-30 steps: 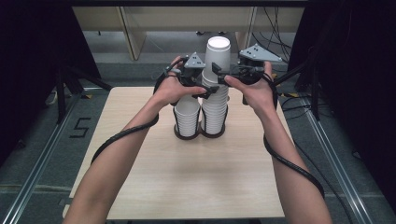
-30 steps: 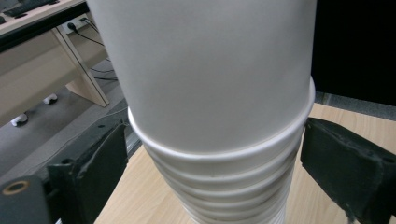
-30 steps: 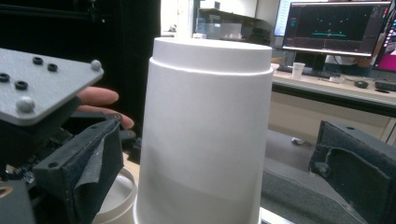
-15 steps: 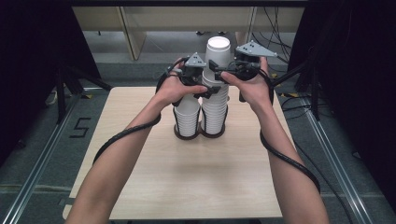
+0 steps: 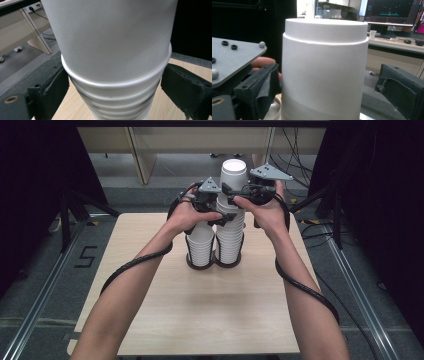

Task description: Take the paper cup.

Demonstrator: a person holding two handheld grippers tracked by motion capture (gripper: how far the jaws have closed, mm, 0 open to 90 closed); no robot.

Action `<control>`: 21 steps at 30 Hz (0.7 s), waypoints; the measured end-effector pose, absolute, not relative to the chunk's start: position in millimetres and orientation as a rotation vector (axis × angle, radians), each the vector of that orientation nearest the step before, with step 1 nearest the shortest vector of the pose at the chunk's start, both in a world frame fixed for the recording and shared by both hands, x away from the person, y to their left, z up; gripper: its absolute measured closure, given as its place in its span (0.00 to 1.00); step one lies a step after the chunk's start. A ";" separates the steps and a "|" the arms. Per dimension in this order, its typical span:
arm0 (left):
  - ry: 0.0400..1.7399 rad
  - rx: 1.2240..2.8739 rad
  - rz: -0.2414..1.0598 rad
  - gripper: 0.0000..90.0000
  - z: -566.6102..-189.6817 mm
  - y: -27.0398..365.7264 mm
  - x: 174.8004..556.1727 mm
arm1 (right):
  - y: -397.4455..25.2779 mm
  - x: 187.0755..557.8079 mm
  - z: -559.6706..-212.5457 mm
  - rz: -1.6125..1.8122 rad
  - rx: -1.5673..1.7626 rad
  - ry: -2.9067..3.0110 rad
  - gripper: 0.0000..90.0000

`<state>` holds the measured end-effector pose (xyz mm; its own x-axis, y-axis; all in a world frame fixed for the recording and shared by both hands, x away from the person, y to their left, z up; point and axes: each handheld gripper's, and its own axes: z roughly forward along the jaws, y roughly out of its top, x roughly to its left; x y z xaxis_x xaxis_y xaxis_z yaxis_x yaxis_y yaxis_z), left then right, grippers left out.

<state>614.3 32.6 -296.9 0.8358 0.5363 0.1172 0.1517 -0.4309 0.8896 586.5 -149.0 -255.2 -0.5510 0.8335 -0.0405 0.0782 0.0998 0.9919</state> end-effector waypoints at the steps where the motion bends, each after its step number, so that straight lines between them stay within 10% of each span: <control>1: 0.507 1.998 0.478 0.09 -296.9 32.6 614.2 | -148.3 587.9 -255.9 1.516 0.892 1.745 0.08; 21: 0.513 1.983 0.470 0.10 -298.1 33.3 613.8 | -140.8 589.8 -253.6 1.540 0.859 1.722 0.22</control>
